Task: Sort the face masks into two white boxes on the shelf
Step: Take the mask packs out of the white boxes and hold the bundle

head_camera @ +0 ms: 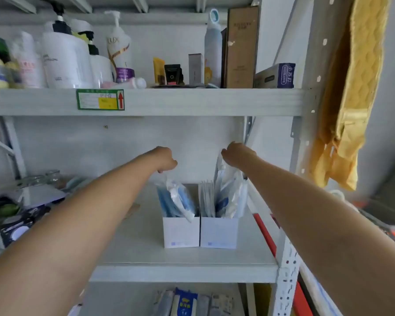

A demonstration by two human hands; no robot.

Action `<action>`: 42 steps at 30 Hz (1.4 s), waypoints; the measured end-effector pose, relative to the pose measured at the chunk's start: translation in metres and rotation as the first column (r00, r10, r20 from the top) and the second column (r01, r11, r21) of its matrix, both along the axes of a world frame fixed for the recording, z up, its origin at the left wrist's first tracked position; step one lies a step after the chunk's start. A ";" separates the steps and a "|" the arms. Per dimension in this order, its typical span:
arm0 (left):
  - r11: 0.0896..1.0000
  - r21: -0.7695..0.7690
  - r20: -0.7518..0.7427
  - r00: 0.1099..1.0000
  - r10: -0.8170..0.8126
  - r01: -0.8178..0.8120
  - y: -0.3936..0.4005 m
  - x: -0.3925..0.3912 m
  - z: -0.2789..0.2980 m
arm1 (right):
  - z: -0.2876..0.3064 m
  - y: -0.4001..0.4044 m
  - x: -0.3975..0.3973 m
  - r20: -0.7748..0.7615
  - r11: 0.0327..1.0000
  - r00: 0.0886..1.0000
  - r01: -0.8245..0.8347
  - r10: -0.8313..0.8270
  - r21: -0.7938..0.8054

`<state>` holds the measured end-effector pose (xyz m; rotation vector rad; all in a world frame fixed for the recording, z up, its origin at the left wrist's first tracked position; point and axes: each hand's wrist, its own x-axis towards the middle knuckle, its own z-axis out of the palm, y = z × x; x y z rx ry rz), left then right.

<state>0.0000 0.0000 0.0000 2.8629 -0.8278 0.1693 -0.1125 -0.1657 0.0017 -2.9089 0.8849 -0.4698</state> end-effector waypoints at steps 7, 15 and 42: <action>0.996 -0.051 -0.127 0.989 -0.079 0.073 -0.022 0.029 -0.011 | -0.025 -0.019 0.050 -0.015 0.983 0.999 -0.027 0.030 0.182; 0.984 -0.177 -0.261 0.964 -0.052 0.005 -0.038 0.052 0.004 | 0.004 -0.047 0.060 0.022 0.935 1.000 -0.013 0.006 0.354; 0.305 -0.899 -0.435 0.566 -0.700 -0.314 -0.022 0.061 -0.030 | 0.000 -0.020 -0.003 -0.216 0.999 0.975 0.038 -0.043 -0.026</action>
